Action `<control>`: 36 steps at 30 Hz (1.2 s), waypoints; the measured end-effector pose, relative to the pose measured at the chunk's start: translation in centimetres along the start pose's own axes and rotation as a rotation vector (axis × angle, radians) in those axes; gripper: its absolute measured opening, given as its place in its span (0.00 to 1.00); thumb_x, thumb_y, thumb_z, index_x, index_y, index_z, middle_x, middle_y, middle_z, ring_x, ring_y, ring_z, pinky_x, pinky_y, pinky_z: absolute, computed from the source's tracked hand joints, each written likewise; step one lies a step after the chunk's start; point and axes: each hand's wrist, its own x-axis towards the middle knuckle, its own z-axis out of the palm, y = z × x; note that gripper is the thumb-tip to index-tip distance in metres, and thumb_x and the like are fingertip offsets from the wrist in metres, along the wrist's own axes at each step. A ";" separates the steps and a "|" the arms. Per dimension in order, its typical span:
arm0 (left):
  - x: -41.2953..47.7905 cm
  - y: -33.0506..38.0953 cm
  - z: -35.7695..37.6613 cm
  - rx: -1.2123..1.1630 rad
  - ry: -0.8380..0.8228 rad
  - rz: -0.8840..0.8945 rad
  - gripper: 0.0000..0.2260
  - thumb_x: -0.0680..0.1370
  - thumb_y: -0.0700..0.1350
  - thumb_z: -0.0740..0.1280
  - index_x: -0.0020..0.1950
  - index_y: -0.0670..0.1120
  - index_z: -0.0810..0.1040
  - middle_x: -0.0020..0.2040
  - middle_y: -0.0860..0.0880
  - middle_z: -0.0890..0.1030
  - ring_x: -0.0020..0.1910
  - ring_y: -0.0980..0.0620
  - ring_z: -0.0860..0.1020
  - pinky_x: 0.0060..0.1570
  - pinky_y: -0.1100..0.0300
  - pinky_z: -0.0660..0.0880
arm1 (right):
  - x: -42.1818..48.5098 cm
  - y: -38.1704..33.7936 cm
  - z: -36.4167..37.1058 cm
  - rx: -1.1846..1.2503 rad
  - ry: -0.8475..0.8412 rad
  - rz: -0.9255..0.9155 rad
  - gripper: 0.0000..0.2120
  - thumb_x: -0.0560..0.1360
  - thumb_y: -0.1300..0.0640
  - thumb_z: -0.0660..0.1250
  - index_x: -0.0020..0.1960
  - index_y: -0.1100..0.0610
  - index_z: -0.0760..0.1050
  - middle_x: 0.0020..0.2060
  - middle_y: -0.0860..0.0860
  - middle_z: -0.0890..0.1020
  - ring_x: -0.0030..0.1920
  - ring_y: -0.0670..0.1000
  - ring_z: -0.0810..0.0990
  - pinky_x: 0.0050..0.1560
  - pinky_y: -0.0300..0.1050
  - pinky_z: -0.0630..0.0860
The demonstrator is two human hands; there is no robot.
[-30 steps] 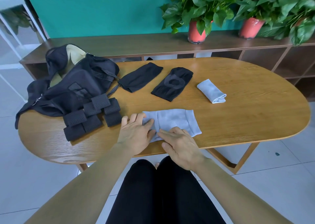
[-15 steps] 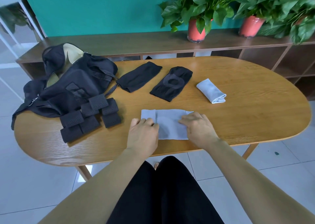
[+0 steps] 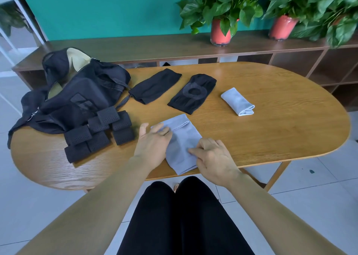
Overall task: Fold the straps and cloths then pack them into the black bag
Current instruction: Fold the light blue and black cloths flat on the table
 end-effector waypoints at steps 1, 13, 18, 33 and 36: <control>-0.1 0.0 -0.1 -0.008 -0.006 0.015 0.26 0.77 0.33 0.54 0.75 0.50 0.61 0.77 0.53 0.57 0.77 0.54 0.49 0.71 0.45 0.43 | -0.1 -0.2 0.1 0.011 -0.003 -0.007 0.17 0.70 0.57 0.58 0.51 0.53 0.82 0.38 0.49 0.74 0.39 0.54 0.77 0.40 0.47 0.71; -5.3 1.2 2.5 -0.237 0.283 0.300 0.23 0.75 0.63 0.58 0.62 0.51 0.78 0.62 0.55 0.79 0.61 0.57 0.76 0.58 0.52 0.58 | -2.7 0.9 -1.6 -0.110 -0.155 -0.061 0.31 0.64 0.48 0.59 0.65 0.55 0.74 0.65 0.53 0.75 0.65 0.54 0.72 0.61 0.46 0.67; -6.4 1.2 2.9 -0.186 0.316 0.313 0.24 0.66 0.61 0.72 0.58 0.52 0.79 0.58 0.57 0.80 0.57 0.58 0.77 0.59 0.53 0.58 | -3.8 0.8 -0.9 -0.107 -0.033 -0.151 0.26 0.61 0.60 0.64 0.60 0.56 0.77 0.57 0.50 0.80 0.58 0.52 0.77 0.57 0.45 0.74; -2.9 0.2 1.2 -0.625 0.209 -0.307 0.19 0.78 0.54 0.65 0.31 0.50 0.63 0.26 0.53 0.68 0.29 0.51 0.68 0.45 0.54 0.64 | 1.7 0.0 -0.3 0.257 0.056 0.457 0.16 0.77 0.51 0.63 0.34 0.57 0.68 0.25 0.49 0.70 0.32 0.51 0.68 0.36 0.43 0.61; -2.2 0.3 1.3 -0.480 0.194 -0.338 0.19 0.79 0.56 0.62 0.31 0.51 0.61 0.26 0.53 0.68 0.29 0.54 0.67 0.53 0.54 0.63 | 2.4 -0.1 0.3 0.140 0.082 0.447 0.13 0.78 0.50 0.61 0.37 0.55 0.68 0.30 0.50 0.73 0.38 0.52 0.70 0.42 0.45 0.64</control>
